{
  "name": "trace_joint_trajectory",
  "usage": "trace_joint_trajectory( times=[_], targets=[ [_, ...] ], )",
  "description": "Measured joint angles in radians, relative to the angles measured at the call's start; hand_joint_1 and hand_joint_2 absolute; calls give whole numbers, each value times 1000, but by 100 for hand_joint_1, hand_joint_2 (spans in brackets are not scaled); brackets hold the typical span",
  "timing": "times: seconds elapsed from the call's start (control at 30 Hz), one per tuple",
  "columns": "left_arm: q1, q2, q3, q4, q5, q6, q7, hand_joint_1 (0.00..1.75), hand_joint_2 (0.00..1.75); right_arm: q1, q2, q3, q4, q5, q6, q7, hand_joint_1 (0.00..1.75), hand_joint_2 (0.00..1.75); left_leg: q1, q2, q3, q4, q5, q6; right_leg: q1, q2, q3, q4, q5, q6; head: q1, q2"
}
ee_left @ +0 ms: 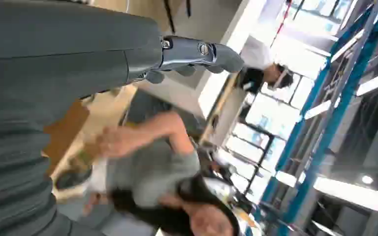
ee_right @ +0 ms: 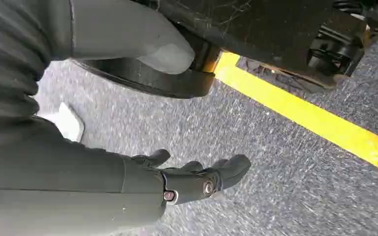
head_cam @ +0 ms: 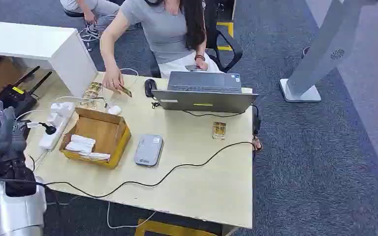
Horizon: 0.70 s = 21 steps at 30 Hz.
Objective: Pass the card to the sensor for recognition and then transmit it.
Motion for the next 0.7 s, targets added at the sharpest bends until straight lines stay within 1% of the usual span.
trace_joint_trajectory(
  times=[0.03,0.07,0.1,0.13,0.17,0.2,0.23,0.27,0.3,0.33,0.37,0.4,0.43,0.5,0.53,0.7],
  targets=[
    [-35,30,-50,13,-168,108,-15,0,175,0,0,2,0,6,-2,3,0,175,1,-1,0,1,1,1,0,-2,-4,0,0,0,0,0],
    [-95,59,-111,41,-352,234,15,0,175,-1,0,6,0,16,8,2,0,175,1,-3,-2,1,2,1,1,-4,-4,0,0,0,-1,0],
    [-168,82,-190,98,-597,363,68,0,175,-5,-1,12,0,25,20,0,0,175,1,-8,-5,1,4,1,1,-9,-3,0,1,0,-1,0],
    [-231,105,-259,150,-894,442,91,0,175,-9,-2,17,0,29,30,0,0,175,2,-9,-6,1,5,0,2,-10,-1,1,3,1,0,0],
    [-277,121,-303,182,-1163,467,94,0,175,-9,-3,20,0,32,35,0,0,175,1,-9,-6,0,5,0,2,-9,-1,1,3,1,0,0],
    [-315,133,-340,216,-1446,475,100,0,175,-9,-3,23,0,32,36,-1,0,175,0,-8,-6,0,5,1,1,-8,1,1,4,1,0,0],
    [-342,146,-368,247,-1680,483,100,0,175,-9,-5,26,0,34,38,-2,0,175,-1,-5,-5,0,5,1,1,-6,1,1,5,1,0,0],
    [-356,154,-390,270,-1881,487,100,0,175,-10,-5,27,0,34,39,-2,0,175,-1,-2,-5,0,5,1,0,-2,0,1,6,1,0,0],
    [-360,164,-405,288,-1955,486,104,0,175,-10,-5,29,0,34,39,-3,0,175,-1,4,-4,0,5,1,0,3,-3,1,7,2,0,0],
    [-375,169,-418,305,-1947,460,135,0,175,-9,-5,30,0,34,39,-6,0,175,-1,7,-6,1,5,1,0,7,-6,1,9,1,-2,0],
    [-401,174,-442,340,-1931,421,175,0,175,-9,-6,30,0,34,39,-10,0,175,-1,7,-8,1,6,1,0,7,-8,1,10,1,-1,0],
    [-428,176,-467,381,-1896,405,203,0,175,-9,-6,30,0,34,39,-11,0,175,-1,6,-9,1,6,2,0,6,-8,1,10,2,-2,0],
    [-461,177,-499,433,-1829,406,225,0,175,-9,-6,30,0,31,39,-11,0,175,-1,4,-10,1,7,2,0,4,-8,1,10,2,-1,0],
    [-507,172,-535,499,-1780,419,236,0,175,-10,-6,30,0,26,40,-1,0,175,-1,3,-10,1,7,2,0,3,-8,1,10,2,-1,0],
    [-527,167,-549,533,-1777,422,242,0,175,-11,-6,29,0,24,41,4,0,175,-1,4,-10,1,7,2,0,3,-8,1,10,2,-1,0],
    [-569,148,-590,616,-1777,430,243,0,175,-14,-6,29,0,18,44,15,0,175,-1,5,-10,1,7,2,0,5,-8,1,11,2,-1,0]
  ],
)
